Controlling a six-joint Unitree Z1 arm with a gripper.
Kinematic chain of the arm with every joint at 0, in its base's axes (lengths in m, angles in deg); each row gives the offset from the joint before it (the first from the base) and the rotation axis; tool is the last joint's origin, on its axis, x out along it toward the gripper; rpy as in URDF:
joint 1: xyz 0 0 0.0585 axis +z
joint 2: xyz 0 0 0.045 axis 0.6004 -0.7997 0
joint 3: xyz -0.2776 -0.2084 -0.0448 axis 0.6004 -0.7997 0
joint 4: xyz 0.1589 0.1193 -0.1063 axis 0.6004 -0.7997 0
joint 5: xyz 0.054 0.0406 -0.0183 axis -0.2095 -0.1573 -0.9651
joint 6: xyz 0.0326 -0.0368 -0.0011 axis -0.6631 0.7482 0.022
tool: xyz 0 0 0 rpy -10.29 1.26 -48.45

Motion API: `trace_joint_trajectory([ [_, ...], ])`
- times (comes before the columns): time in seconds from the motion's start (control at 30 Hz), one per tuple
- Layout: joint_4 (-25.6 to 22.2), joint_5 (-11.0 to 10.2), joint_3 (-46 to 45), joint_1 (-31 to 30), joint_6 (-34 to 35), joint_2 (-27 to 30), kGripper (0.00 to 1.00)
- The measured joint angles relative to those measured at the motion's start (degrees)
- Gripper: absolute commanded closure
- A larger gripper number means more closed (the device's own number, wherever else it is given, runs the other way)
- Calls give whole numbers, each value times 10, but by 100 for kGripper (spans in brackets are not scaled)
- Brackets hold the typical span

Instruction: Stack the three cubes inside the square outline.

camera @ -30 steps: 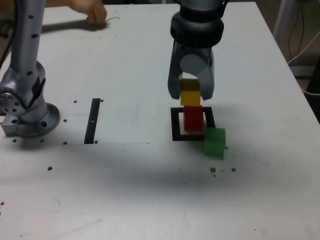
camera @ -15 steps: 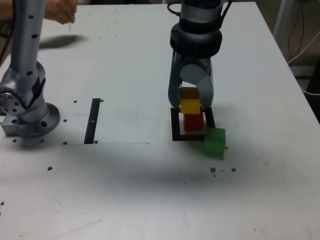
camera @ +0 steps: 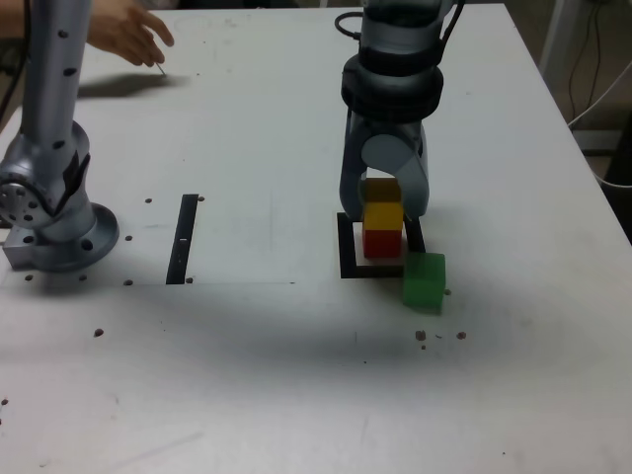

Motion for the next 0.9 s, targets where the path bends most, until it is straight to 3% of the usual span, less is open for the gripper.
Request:
trace_joint_trajectory([
  [0.1,0,0,0,0,0,0,60],
  [0.33,0,-3,-2,0,0,0,19],
  [0.47,4,-9,-5,0,0,0,3],
  [0.9,-18,-16,-8,0,4,14,1],
])
